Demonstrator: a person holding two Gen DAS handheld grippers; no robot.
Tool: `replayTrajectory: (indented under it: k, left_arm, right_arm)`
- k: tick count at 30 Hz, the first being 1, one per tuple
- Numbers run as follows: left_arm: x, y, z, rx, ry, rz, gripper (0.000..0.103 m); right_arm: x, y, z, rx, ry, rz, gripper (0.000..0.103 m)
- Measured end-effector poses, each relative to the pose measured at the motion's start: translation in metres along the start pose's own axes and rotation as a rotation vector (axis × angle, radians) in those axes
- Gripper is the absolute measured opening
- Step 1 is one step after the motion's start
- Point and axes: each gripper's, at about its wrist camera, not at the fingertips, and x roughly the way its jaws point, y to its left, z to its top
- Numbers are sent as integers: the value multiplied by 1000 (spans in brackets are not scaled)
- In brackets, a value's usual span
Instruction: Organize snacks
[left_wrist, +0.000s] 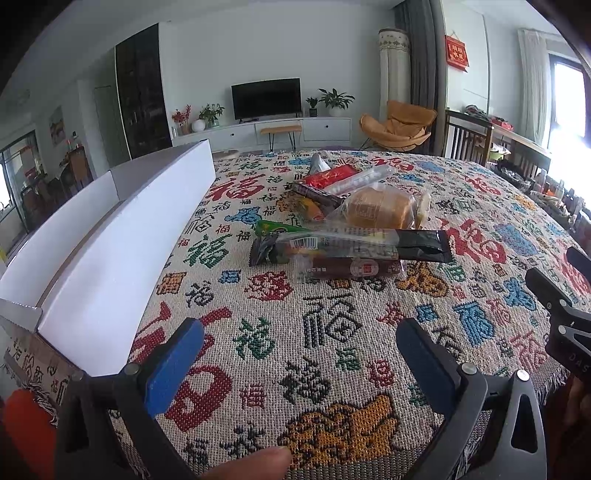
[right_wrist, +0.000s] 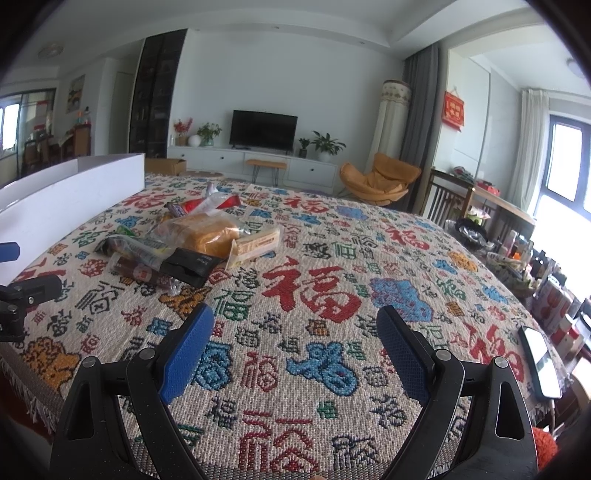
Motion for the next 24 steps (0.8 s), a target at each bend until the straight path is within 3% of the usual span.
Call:
replayTrajectory:
  k: [11,18,24]
  left_arm:
    - [16,12,-3,-56,84,2,103]
    - [33,24,-6,-115,187,-23,103]
    - [42,14,-12,-85,259,-40,103]
  right_arm:
    - [4,-2,-2,9,11,7,92]
    - [7,1,-4,-6,23,20,92]
    - [9,-1,-5,5,37,41,92]
